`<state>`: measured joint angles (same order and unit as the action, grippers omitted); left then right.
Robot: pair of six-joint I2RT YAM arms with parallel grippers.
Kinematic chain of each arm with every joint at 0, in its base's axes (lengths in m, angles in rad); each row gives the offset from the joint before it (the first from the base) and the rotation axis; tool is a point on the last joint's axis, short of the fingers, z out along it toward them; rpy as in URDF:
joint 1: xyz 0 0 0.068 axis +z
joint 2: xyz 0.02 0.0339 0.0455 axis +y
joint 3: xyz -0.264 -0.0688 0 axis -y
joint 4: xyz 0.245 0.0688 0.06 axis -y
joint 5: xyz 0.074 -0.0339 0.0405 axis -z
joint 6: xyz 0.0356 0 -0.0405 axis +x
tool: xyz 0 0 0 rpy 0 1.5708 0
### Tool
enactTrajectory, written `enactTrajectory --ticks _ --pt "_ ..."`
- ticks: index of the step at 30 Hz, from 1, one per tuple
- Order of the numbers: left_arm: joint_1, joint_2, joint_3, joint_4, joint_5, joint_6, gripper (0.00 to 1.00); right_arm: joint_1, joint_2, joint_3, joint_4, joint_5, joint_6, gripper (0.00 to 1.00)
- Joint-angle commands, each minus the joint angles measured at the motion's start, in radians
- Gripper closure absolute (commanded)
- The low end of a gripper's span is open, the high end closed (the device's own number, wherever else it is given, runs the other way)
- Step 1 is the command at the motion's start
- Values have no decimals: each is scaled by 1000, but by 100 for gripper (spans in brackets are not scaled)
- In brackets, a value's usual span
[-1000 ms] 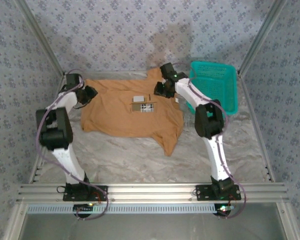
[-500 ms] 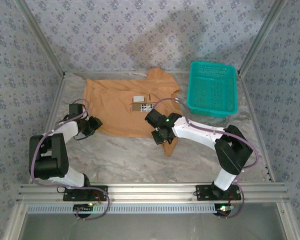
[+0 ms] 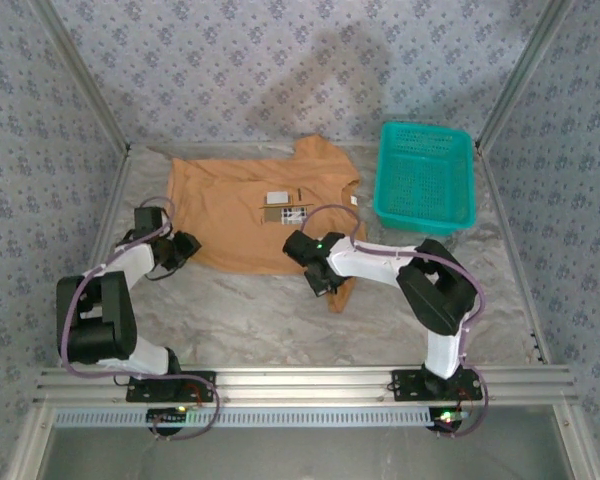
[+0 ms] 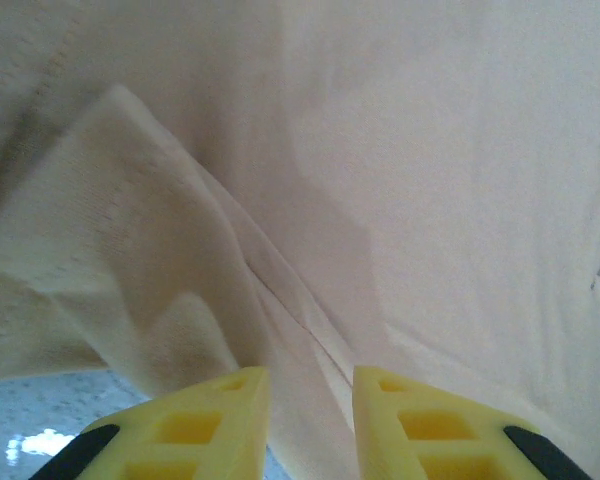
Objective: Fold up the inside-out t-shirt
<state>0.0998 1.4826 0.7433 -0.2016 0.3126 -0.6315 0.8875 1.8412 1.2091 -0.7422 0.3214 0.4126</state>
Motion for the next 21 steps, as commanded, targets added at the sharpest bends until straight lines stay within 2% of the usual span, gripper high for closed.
enactTrajectory --ticks 1,7,11,12,13,14,15,17,21 --pt "21 28 12 -12 -35 20 73 19 -98 34 -68 -30 -23 100" --pt "25 35 22 -21 -41 19 75 -45 -294 -90 -1 -481 -182 100" --pt "25 27 23 -28 -49 24 75 -60 -342 -157 5 -649 -245 100" --pt "25 28 25 -33 -52 27 75 -59 -345 -170 2 -669 -248 86" --pt "25 29 28 -37 -53 31 75 -59 -345 -181 0 -671 -248 65" --pt "26 31 32 -41 -53 33 75 -57 -346 -189 1 -659 -242 51" --pt "26 33 37 -46 -53 37 75 -57 -346 -196 5 -636 -229 43" --pt "26 32 49 -59 -54 42 75 -63 -352 -202 20 -604 -198 37" --pt "25 7 67 -83 -62 46 75 -88 -360 -191 57 -533 -123 37"
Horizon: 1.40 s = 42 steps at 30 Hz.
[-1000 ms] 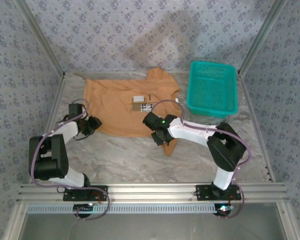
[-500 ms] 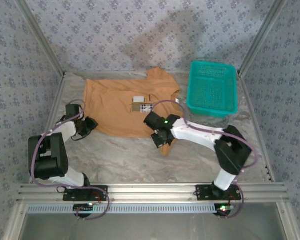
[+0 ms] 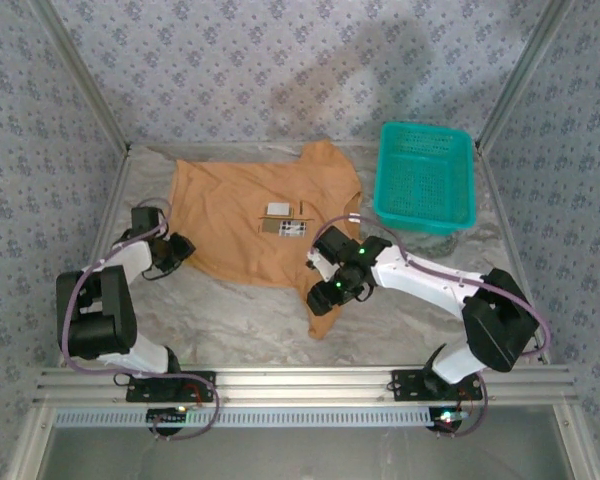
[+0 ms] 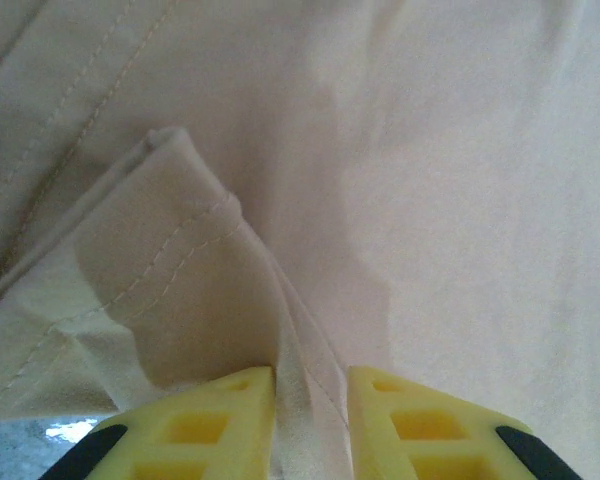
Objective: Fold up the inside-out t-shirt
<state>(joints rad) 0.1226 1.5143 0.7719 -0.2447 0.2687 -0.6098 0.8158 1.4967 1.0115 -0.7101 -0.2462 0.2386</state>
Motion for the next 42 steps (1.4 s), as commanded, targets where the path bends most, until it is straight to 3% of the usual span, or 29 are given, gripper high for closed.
enactTrajectory --ticks 1,4,6,8,10,12,20,27,32,36,39,42 --pt "3 -34 41 -44 -18 24 75 -27 -11 6 44 48 75 42" --pt "-16 -79 33 -48 -20 11 77 -45 23 12 89 47 142 79" --pt "-45 -118 14 -40 -22 7 78 -14 43 26 100 4 163 85" --pt "-63 -145 -7 -31 -38 7 78 50 64 55 89 13 168 77" --pt "-57 -143 -20 -15 -35 5 78 107 109 95 49 122 182 58" --pt "-48 -123 -14 -1 -17 -1 78 133 170 122 14 235 196 52" --pt "5 29 51 36 41 -15 73 133 341 78 92 202 210 54" --pt "185 -57 -99 29 -35 -20 73 76 228 -73 80 195 256 53" --pt "224 -69 -123 11 -38 2 73 46 136 -105 39 181 253 52" --pt "173 -125 -88 -38 -59 -5 74 41 24 -28 2 113 256 49" --pt "63 -203 -20 -118 -172 1 76 -31 0 33 56 83 275 45" --pt "-57 -217 51 -90 -202 -13 77 -124 76 111 124 110 282 45"
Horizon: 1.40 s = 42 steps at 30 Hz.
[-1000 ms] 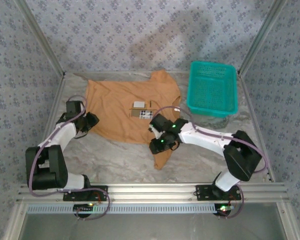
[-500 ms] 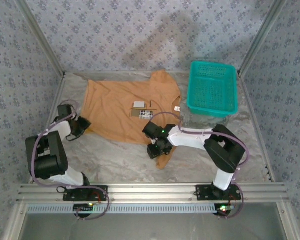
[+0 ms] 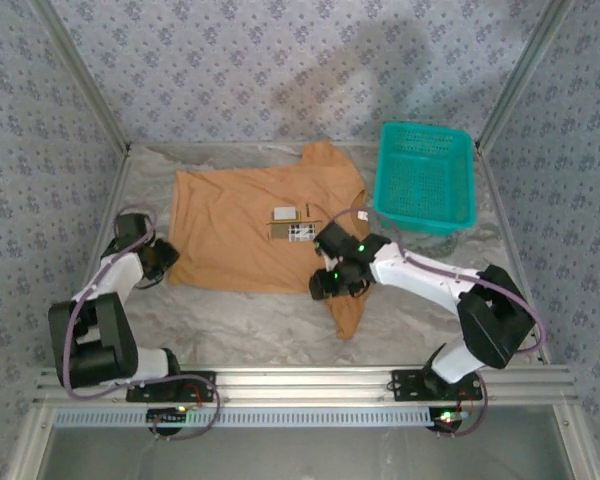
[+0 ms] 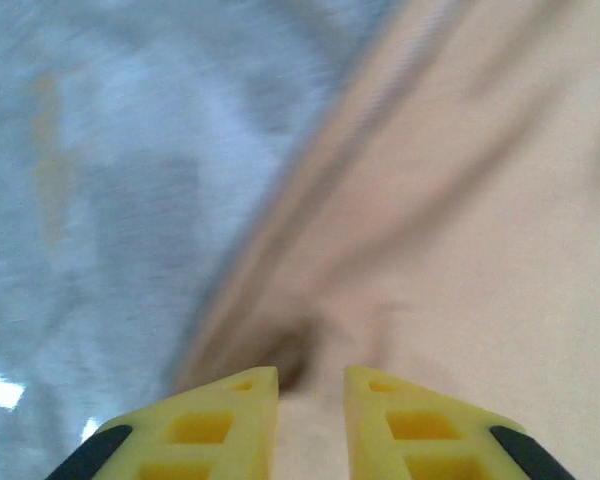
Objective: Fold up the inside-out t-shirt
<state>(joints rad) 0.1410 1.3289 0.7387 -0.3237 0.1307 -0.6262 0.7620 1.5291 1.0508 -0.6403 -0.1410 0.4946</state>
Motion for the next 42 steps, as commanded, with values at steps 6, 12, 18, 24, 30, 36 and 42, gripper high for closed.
enactTrajectory --ticks 6,12,18,24,30,36,42 --pt "-143 360 400 60 137 -1 78 -185 365 398 23 85 6 48" --pt "-117 736 754 42 193 -41 78 -218 613 662 -36 135 14 48" --pt "-49 960 1001 -49 190 -57 76 -262 741 756 -72 129 31 47" --pt "55 1149 1220 -192 231 -56 79 -297 796 801 -85 124 21 46" --pt "77 1077 1247 -192 253 -50 80 -296 839 976 -165 116 -41 46" --pt "33 695 930 -121 102 13 67 -249 679 980 -194 89 -115 45" --pt "29 218 380 -53 12 10 67 -197 346 600 -152 139 -84 45"
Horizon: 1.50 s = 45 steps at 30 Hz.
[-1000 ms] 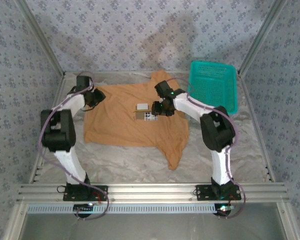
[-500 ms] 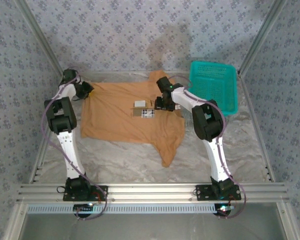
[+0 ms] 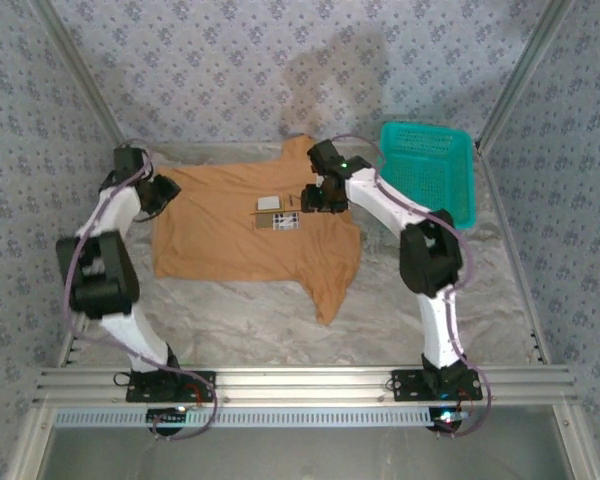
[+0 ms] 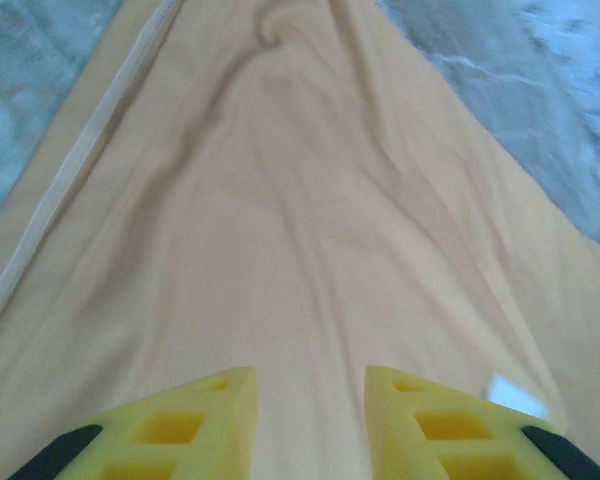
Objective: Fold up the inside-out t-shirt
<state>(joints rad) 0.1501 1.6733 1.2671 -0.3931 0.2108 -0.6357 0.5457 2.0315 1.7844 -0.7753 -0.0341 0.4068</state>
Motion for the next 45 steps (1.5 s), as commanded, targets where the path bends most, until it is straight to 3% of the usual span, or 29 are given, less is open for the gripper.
enactTrajectory --ticks 1,8,15,18,23,35,37,41,45 --pt "27 -186 -224 9 -68 23 68 29 -222 -216 -1 50 23 45" --pt "134 -415 -540 -28 -81 36 71 111 -566 -610 33 117 127 48" --pt "191 -361 -611 -1 -39 44 76 140 -710 -827 63 84 189 51" --pt "209 -344 -621 27 -43 37 75 142 -724 -859 81 68 190 51" --pt "220 -319 -600 98 -19 5 65 153 -702 -882 116 6 186 49" --pt "215 -80 -599 288 90 -47 67 281 -614 -891 131 -16 214 47" --pt "215 -59 -598 300 93 -47 71 299 -586 -889 137 -18 214 47" --pt "215 -59 -594 290 91 -40 93 332 -536 -879 137 -13 250 47" --pt "216 -114 -581 231 77 -29 97 358 -489 -865 110 9 292 47"
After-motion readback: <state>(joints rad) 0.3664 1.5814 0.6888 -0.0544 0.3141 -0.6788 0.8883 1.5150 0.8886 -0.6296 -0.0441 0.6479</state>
